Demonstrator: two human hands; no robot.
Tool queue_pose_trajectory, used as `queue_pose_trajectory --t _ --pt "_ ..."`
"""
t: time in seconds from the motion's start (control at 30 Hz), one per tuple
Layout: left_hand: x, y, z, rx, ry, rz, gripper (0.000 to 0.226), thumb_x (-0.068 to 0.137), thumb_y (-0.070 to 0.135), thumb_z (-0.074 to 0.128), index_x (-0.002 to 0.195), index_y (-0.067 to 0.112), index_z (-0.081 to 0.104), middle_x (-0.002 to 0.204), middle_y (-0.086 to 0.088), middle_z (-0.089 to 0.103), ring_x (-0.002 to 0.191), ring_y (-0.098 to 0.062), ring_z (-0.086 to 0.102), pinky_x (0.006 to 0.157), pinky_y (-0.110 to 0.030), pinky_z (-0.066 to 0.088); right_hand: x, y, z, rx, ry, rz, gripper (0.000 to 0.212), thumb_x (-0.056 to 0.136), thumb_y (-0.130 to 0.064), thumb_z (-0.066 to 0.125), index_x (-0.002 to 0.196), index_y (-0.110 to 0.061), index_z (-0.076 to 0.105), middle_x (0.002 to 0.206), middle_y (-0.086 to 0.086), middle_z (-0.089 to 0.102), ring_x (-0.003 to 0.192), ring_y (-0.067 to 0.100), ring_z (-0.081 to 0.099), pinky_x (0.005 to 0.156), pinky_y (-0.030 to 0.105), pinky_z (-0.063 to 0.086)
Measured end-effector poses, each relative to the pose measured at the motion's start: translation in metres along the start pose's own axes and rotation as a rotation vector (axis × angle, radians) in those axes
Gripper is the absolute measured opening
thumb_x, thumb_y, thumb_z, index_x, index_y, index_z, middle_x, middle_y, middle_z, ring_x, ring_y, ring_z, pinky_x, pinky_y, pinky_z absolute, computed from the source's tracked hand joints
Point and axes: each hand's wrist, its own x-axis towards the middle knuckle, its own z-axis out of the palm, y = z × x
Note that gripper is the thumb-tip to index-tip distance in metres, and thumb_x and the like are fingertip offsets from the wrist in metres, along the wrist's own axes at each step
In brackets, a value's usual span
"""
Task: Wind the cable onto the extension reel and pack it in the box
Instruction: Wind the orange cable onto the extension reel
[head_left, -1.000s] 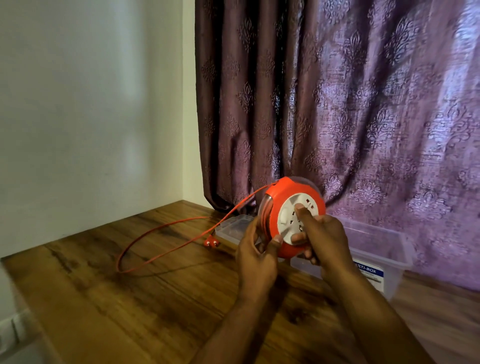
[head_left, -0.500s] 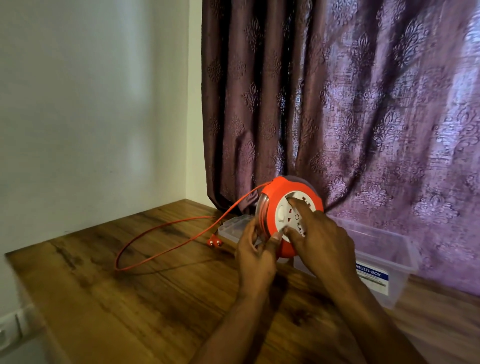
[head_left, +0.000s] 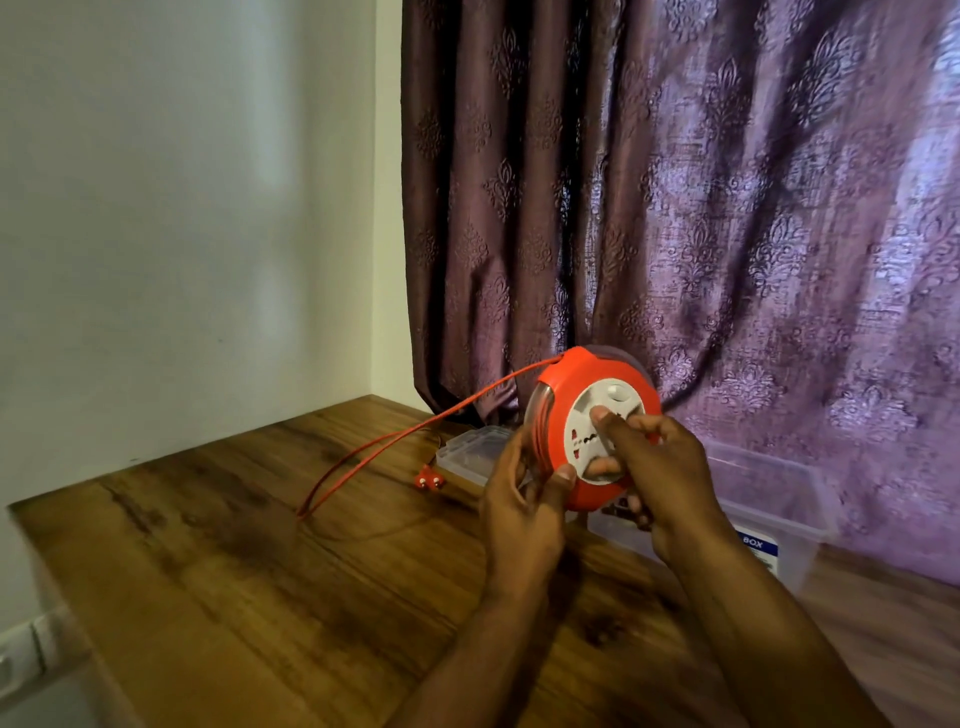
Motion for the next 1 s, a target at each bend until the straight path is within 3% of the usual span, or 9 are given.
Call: queue_pose_trajectory --t 0.1,0.2,0.3,0.37,0.47,0.57,0.67,0.83,1.0 --pt "0.001 0.002 -0.001 0.009 -0.005 0.021 0.051 0.085 -0.010 0.065 0.128 0.015 0.054 0.109 0.014 0.064 0.092 0.018 0.063 0.078 -0.005 0.051 0.000 0.001 0.003 0.185 -0.081 0.125 0.037 0.083 -0.044 0.070 0.099 -0.011 0.059 0.071 0.014 0.075 0.026 0.008 0.033 0.034 0.013 0.025" --pt "0.003 0.001 -0.002 -0.012 0.013 0.013 0.050 0.085 -0.010 0.065 0.127 0.016 0.055 0.109 0.012 0.065 0.093 0.016 0.064 0.081 -0.008 0.052 -0.002 0.000 0.005 0.133 -0.107 0.085 0.041 0.086 -0.043 0.067 0.104 -0.007 0.057 0.074 0.012 0.075 0.026 0.010 0.033 0.034 0.013 0.026" --pt "0.005 0.000 -0.002 -0.042 0.043 -0.028 0.048 0.085 -0.009 0.065 0.127 0.013 0.058 0.113 0.005 0.068 0.097 0.008 0.067 0.084 -0.015 0.055 -0.006 -0.005 0.007 -0.124 -0.066 -0.041 0.047 0.084 -0.045 0.068 0.112 -0.010 0.054 0.076 0.006 0.076 0.036 0.016 0.051 0.038 0.022 0.038" --pt "0.007 -0.002 -0.002 -0.067 0.074 -0.058 0.046 0.085 -0.006 0.066 0.129 0.007 0.058 0.121 -0.005 0.068 0.108 -0.008 0.067 0.092 -0.026 0.056 -0.011 -0.007 0.008 -0.377 0.021 -0.183 0.043 0.082 -0.044 0.070 0.114 -0.020 0.053 0.091 0.005 0.073 0.071 0.025 0.068 0.062 0.036 0.053" --pt "0.010 -0.001 -0.002 -0.106 0.123 -0.085 0.047 0.085 -0.006 0.066 0.130 0.004 0.057 0.125 -0.011 0.067 0.114 -0.019 0.065 0.099 -0.041 0.053 -0.021 -0.008 0.009 -0.710 0.071 -0.447 0.047 0.085 -0.036 0.067 0.126 -0.033 0.045 0.113 0.003 0.064 0.105 0.031 0.060 0.081 0.040 0.049" --pt "0.010 -0.001 -0.003 -0.107 0.116 -0.101 0.045 0.085 -0.001 0.069 0.128 0.008 0.059 0.121 -0.006 0.069 0.106 -0.008 0.068 0.097 -0.044 0.055 -0.027 -0.010 0.013 -0.943 0.009 -0.562 0.059 0.090 -0.039 0.060 0.141 -0.043 0.031 0.129 0.006 0.049 0.113 0.034 0.054 0.083 0.044 0.049" --pt "0.010 -0.003 -0.004 -0.116 0.086 -0.127 0.046 0.085 0.002 0.071 0.129 0.012 0.060 0.119 -0.002 0.070 0.106 -0.009 0.068 0.094 -0.045 0.056 -0.028 -0.007 0.015 -1.130 0.005 -0.589 0.062 0.094 -0.044 0.051 0.146 -0.049 0.016 0.133 0.008 0.044 0.108 0.033 0.058 0.078 0.042 0.050" --pt "0.008 -0.001 -0.004 -0.091 0.054 -0.137 0.039 0.086 0.005 0.070 0.117 0.027 0.063 0.103 0.018 0.071 0.092 0.007 0.068 0.091 -0.042 0.059 -0.023 -0.003 0.010 -1.131 0.010 -0.603 0.064 0.095 -0.047 0.049 0.148 -0.049 0.013 0.134 0.009 0.050 0.109 0.033 0.059 0.079 0.042 0.050" --pt "0.004 0.002 -0.003 -0.114 0.027 -0.124 0.043 0.087 0.003 0.068 0.127 0.018 0.062 0.113 0.006 0.072 0.101 -0.008 0.070 0.091 -0.042 0.058 -0.018 -0.002 0.007 -0.895 0.050 -0.520 0.060 0.086 -0.059 0.056 0.140 -0.051 0.029 0.123 0.005 0.060 0.110 0.034 0.058 0.082 0.042 0.047"
